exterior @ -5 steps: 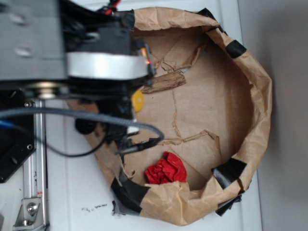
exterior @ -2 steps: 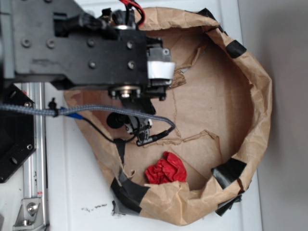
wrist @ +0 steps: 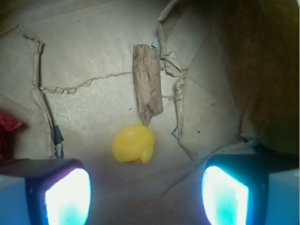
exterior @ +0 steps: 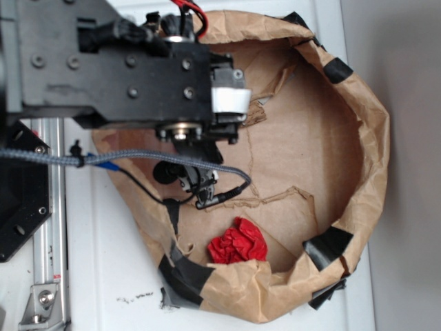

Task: Grab the yellow duck.

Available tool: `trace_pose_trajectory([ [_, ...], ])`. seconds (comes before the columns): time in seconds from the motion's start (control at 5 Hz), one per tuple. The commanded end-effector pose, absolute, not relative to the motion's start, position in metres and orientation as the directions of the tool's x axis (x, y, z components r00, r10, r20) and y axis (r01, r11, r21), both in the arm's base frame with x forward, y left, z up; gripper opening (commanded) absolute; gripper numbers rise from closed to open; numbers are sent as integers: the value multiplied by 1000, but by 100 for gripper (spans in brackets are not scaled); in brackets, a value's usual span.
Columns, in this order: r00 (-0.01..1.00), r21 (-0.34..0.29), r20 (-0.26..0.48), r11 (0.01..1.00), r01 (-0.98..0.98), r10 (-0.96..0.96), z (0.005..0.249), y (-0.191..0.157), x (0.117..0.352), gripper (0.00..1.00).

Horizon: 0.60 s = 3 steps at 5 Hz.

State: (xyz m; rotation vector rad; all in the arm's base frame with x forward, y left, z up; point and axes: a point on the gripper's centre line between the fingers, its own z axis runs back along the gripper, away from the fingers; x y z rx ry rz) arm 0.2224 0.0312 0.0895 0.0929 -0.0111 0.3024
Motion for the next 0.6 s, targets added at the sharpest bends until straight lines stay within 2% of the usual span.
trace_pose_trajectory([
  [0.0, 928, 193, 96, 908, -372, 360, 60, 68, 218, 100],
  [0.4, 940, 211, 87, 916, -342, 331, 54, 75, 220, 100],
])
